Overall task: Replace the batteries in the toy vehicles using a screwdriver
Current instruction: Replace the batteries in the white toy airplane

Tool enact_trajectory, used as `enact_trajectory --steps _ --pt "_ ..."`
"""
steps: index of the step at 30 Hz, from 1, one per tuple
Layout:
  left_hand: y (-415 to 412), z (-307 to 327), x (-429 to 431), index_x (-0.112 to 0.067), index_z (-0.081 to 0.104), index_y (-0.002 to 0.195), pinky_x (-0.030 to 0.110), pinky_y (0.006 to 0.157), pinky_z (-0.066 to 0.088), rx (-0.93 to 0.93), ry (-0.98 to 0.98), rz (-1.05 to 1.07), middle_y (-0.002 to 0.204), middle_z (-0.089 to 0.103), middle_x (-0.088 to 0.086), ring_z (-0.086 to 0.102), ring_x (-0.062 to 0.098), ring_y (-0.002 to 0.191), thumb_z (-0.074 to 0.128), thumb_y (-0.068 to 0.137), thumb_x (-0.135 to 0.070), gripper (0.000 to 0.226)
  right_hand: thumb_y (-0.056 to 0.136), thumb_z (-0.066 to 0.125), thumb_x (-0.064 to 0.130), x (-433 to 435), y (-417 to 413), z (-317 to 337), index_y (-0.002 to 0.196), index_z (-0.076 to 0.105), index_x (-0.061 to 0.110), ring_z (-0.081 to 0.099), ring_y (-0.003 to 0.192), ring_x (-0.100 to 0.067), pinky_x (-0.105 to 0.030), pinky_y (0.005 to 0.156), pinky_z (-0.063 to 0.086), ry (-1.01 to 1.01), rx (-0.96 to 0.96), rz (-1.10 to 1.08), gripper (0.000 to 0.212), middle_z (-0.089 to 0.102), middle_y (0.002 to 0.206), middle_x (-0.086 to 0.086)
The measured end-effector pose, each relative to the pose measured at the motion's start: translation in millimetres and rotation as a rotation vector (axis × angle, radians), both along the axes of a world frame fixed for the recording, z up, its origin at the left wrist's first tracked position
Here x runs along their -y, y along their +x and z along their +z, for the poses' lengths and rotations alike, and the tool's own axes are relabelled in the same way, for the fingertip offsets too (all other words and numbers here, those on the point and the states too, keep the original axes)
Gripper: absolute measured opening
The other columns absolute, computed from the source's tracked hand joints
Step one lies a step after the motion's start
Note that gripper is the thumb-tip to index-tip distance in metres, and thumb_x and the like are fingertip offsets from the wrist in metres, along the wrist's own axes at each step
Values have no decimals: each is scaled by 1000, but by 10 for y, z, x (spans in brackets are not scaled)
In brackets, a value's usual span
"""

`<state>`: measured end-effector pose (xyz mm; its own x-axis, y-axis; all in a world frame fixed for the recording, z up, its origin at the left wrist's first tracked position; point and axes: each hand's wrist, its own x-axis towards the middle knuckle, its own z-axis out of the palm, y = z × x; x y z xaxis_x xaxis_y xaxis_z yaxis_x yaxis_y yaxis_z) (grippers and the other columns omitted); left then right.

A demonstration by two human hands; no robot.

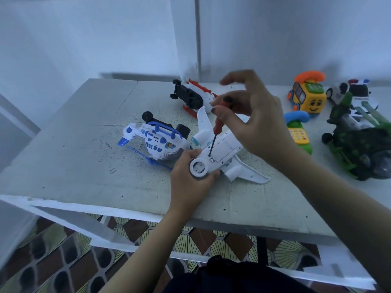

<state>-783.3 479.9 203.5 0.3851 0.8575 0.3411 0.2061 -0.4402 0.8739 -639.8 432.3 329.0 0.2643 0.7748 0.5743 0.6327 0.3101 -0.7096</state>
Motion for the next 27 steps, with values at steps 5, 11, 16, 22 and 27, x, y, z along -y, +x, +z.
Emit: enact_trajectory --steps 5,11,16,22,27 --pt "6 -23 -9 -18 59 99 17 68 47 6 22 7 93 66 -7 63 10 84 81 65 -32 42 94 50 1 -35 28 -26 105 62 10 70 77 -16 -37 83 54 -71 24 76 19 69 83 -6" --pt "4 -29 -10 -14 60 99 10 66 44 2 34 13 93 66 -4 63 9 83 88 67 -18 43 79 72 38 -87 -15 -31 94 73 23 52 92 2 -12 82 44 42 85 -90 20 53 102 3" --pt "7 -34 -12 -16 60 100 19 69 50 9 28 15 96 66 -6 63 9 86 87 67 -23 43 83 72 27 -121 -10 -55 98 75 18 54 80 -5 -11 73 38 114 113 -184 18 67 77 -1" --pt "5 -32 -10 -17 59 99 19 69 50 19 23 11 96 66 -5 63 10 87 85 67 -25 43 91 61 12 -122 26 34 116 68 16 66 87 1 -20 94 47 -28 103 -37 27 69 81 17" --pt "2 -35 -2 -17 59 100 19 69 50 14 35 13 96 67 -4 64 11 87 87 67 -21 43 91 59 16 -159 102 180 106 71 20 65 88 1 -22 94 48 -169 70 118 20 67 76 22"
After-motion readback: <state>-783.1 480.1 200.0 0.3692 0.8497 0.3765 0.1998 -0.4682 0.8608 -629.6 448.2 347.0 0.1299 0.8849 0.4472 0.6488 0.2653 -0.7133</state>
